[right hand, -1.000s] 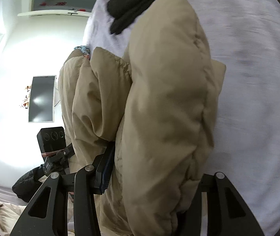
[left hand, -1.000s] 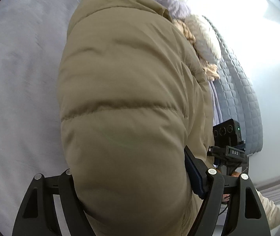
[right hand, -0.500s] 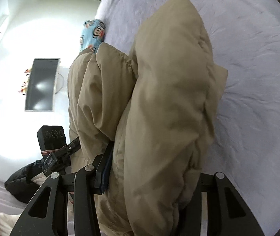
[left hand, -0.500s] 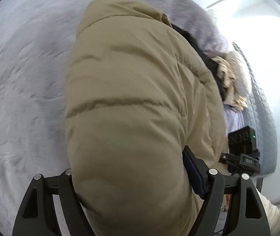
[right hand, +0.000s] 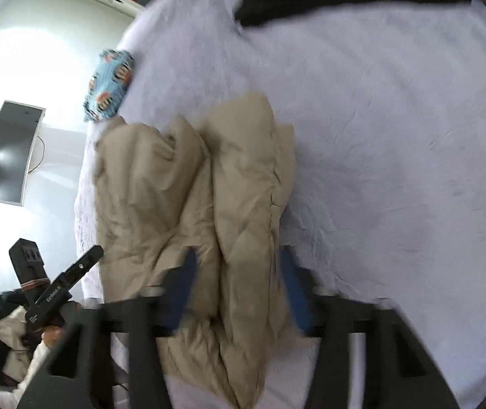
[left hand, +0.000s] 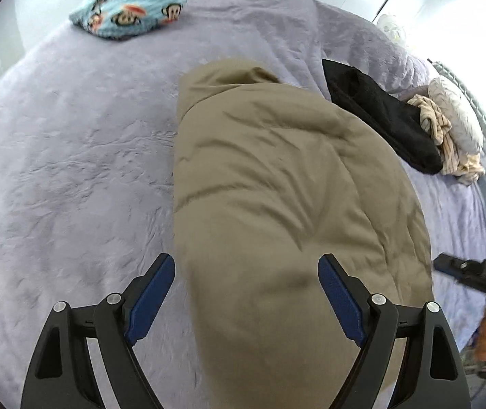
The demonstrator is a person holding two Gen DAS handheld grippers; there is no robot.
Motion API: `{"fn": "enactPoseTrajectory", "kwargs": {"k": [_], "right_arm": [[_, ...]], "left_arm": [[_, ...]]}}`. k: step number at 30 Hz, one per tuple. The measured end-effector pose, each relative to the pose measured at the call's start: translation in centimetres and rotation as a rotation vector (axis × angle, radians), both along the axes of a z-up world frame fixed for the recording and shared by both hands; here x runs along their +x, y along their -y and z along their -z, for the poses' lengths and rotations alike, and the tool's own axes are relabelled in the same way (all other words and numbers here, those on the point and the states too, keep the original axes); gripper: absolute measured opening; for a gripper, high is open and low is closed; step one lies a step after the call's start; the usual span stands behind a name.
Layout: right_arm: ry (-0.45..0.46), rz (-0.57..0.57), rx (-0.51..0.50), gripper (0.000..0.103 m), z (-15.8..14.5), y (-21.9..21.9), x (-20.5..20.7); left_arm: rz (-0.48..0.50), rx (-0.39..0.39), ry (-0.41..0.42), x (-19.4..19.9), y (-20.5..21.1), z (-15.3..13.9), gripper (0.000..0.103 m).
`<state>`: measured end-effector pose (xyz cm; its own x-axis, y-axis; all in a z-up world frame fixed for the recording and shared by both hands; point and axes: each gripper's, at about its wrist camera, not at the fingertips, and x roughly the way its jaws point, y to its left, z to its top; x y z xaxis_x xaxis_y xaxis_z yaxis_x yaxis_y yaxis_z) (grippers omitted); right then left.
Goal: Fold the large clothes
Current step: 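Lower the folded end onto the bundle and open both tools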
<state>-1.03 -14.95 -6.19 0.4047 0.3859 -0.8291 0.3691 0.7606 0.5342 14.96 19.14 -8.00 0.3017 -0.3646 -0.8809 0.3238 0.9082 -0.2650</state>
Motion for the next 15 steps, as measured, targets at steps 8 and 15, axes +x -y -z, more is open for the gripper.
{"fn": "enactPoseTrajectory", "kwargs": {"k": [8,15], "right_arm": [[0.0,-0.132,-0.065,0.023,-2.6,-5.5,-3.2],[-0.171,-0.079,-0.066,0.023,2.8,-7.2,-4.5]], "left_arm": [[0.035,0.131,-0.015,-5.4,2.8,1.6,0.088],[0.02,0.16,-0.045,-5.9,3.3,0.4,0.088]]}}
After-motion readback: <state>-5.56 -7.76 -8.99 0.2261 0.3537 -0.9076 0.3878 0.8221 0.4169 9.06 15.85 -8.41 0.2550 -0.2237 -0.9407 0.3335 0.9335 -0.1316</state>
